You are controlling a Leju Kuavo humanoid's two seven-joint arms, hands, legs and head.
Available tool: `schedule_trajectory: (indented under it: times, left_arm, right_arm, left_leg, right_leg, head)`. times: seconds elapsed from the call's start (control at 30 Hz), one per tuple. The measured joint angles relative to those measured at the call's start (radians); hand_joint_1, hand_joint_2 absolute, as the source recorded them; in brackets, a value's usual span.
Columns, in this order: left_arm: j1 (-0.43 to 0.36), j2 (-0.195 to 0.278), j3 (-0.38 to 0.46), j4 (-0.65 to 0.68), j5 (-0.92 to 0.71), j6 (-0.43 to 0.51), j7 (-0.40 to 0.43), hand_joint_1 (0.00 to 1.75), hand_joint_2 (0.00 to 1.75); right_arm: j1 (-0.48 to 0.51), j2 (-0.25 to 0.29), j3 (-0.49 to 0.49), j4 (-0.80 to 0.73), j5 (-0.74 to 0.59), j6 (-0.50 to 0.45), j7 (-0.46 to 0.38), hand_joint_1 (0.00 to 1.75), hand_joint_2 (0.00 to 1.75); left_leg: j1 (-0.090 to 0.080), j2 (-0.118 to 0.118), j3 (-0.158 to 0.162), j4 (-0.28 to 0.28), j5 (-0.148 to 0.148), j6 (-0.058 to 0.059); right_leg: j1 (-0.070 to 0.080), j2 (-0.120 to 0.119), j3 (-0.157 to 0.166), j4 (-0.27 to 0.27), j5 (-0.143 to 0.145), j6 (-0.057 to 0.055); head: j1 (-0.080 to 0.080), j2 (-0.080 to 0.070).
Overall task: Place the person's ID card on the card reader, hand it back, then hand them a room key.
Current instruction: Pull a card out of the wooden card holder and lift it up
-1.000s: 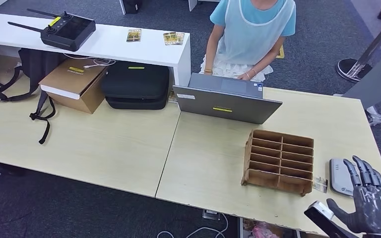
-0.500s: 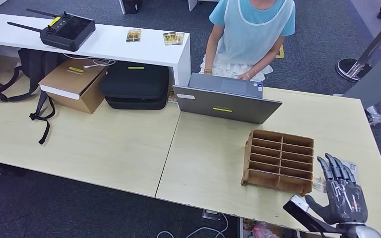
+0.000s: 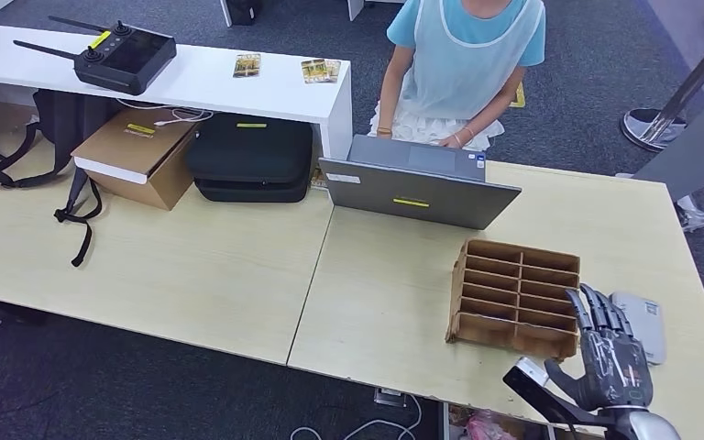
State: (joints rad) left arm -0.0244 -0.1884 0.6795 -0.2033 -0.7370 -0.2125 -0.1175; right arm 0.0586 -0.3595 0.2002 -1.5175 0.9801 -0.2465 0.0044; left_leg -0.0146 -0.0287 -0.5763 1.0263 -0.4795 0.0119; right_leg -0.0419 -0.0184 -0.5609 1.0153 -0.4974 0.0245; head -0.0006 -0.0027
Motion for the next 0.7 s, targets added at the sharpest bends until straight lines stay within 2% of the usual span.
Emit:
schedule_trajectory:
  times: [0.7]
  left_arm:
    - [0.000,0.000,0.001,0.000,-0.009,0.000,-0.002,0.00,0.00]
  right_arm:
    - [-0.074,0.038,0.008,0.072,0.032,0.034,0.001,0.00,1.75]
  left_leg:
    - [0.000,0.000,0.000,0.000,0.000,0.000]
  right_leg:
    - [0.000,0.000,0.000,0.000,0.000,0.000]
  head:
    - [0.000,0.000]
